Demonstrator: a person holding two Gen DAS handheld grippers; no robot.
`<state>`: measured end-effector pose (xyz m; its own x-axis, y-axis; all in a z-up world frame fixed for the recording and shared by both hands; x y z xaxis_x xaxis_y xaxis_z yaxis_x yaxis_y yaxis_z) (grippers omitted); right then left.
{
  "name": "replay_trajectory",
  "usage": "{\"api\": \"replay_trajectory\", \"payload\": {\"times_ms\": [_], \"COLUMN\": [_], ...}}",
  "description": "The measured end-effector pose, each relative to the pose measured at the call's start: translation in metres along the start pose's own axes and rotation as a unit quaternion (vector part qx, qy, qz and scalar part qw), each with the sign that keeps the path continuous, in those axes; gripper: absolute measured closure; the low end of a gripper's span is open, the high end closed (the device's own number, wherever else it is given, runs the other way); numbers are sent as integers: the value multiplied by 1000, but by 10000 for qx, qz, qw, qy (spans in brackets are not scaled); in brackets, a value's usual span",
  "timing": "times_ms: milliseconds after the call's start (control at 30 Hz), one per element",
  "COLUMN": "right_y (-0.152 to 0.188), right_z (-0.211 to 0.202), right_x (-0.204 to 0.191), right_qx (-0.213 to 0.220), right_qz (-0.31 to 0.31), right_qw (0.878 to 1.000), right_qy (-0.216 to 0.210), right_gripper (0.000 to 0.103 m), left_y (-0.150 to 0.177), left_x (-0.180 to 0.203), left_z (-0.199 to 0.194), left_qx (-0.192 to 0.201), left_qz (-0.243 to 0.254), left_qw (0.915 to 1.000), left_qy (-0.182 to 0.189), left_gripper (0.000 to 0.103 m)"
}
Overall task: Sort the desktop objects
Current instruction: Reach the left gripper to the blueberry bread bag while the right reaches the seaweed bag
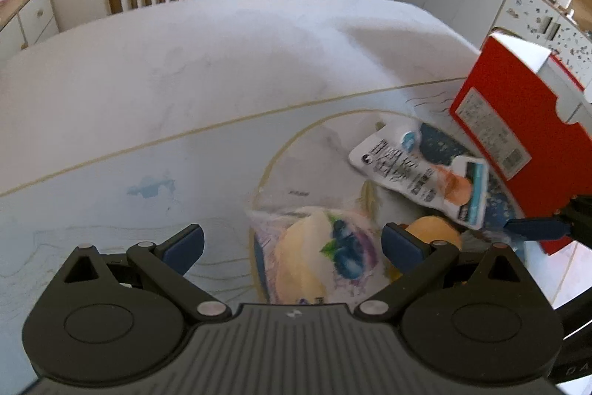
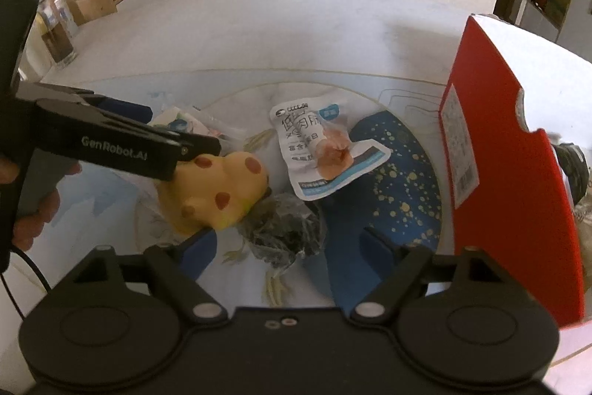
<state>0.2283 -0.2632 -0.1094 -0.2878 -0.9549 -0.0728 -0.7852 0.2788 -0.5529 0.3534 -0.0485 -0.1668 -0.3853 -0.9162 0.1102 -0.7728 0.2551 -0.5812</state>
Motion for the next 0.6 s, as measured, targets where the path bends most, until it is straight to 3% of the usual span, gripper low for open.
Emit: {"api": "replay_trajectory", "payload": {"times_ms": [433, 600], "right_y": [-2, -4], "right_z": [13, 15], "right_x": [1, 0], "right_qx": [-96, -97], "right_qz": [-67, -119], "right_qw": [9999, 9998], "right_qy": [91, 117], "right_gripper": [41, 46], "left_y": [12, 16], "left_x": [2, 3], "left_z": [3, 0], "left_qx": [164, 250], "left_qz": [420, 499], "left_qw": [9985, 9978], "left_qy": [-312, -351], "left_gripper": [1, 8]}}
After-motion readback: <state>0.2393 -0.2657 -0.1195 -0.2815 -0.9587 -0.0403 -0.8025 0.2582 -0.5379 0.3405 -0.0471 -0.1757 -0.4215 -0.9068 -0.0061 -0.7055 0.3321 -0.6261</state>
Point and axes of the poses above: each gripper's, at about its wrist camera, not at the fingertips, and z roughly the way its jaws point, x to its right, y to its underside, the point moved 2 cm from there along z, roughly the way its jaws point, and after that the axes turned 5 degrees about -y, right-handed, at the moved point
